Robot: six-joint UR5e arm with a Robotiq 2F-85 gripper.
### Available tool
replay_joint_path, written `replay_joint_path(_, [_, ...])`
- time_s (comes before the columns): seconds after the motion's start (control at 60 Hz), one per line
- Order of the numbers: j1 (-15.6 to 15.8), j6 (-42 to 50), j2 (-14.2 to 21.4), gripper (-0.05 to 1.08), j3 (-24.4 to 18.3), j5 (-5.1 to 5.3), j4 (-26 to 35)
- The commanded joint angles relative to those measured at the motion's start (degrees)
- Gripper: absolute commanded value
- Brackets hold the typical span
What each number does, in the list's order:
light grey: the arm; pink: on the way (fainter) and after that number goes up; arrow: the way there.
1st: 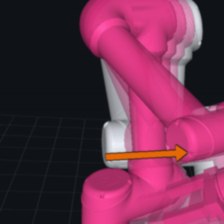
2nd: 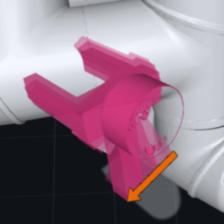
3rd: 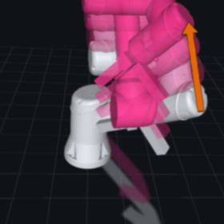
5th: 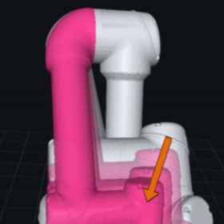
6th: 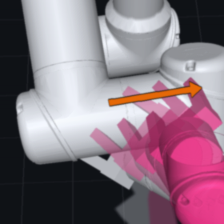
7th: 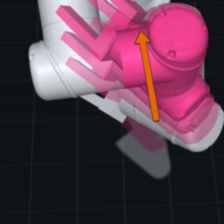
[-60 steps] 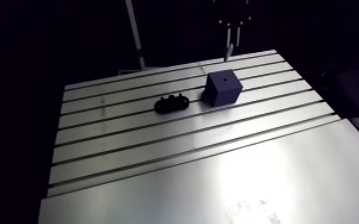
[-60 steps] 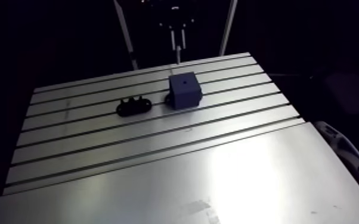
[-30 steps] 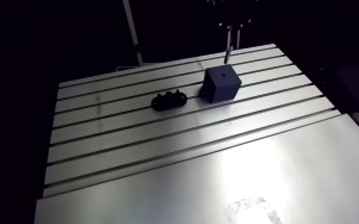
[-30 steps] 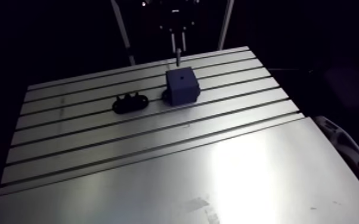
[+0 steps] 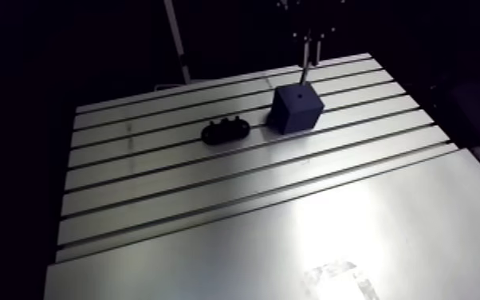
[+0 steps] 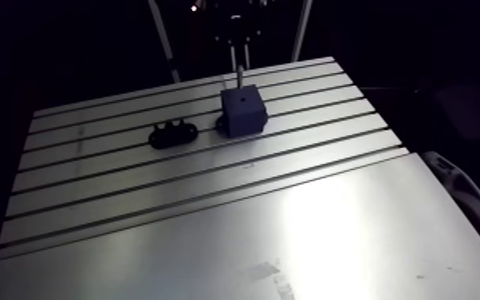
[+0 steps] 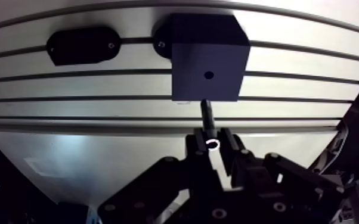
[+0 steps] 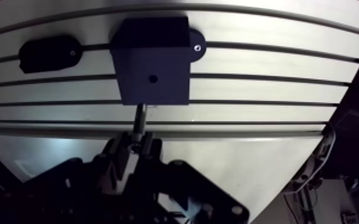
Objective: Pick up the M10 bolt and insert it into the hole until fully seated.
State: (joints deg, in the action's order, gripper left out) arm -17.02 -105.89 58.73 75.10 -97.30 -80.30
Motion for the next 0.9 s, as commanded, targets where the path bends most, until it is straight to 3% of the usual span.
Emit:
replay_joint_path(0.017, [0.05,0.02,-0.25,1.07,-0.16,-0.04,-0.75])
replay_joint_path(0.9, [0.05,0.02,-2.1,1.07,-0.7,-0.04,-0.95])
